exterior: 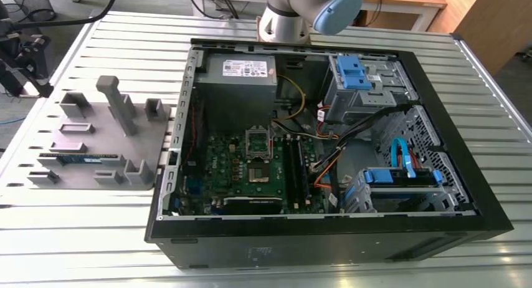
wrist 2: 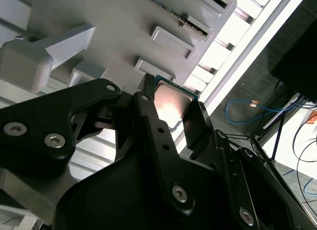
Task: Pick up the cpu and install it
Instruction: 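Pick up the cpu and move it towards the insertion slot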
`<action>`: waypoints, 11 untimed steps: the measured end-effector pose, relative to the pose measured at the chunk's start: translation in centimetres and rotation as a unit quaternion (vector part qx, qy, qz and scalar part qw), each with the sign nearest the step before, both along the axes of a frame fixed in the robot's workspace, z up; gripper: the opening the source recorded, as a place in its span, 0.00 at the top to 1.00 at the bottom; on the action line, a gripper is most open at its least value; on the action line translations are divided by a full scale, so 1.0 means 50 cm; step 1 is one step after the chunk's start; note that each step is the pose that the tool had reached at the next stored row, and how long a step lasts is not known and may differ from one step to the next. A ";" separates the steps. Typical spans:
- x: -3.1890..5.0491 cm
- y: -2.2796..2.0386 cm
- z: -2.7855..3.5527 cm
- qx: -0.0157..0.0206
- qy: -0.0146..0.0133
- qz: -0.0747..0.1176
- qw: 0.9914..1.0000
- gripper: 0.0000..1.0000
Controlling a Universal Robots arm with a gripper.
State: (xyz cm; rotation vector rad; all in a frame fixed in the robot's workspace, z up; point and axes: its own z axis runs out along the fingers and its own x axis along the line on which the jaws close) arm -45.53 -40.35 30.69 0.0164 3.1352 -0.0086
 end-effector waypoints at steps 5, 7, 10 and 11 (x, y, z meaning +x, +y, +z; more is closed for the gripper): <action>0.000 0.0000 0.000 0.000 0.000 0.000 1.000 0.53; 0.000 0.0000 0.001 0.000 0.000 0.000 1.000 0.53; 0.000 0.0000 0.005 0.000 0.000 0.000 1.000 0.53; 0.000 0.0000 0.007 0.000 0.000 0.000 1.000 0.53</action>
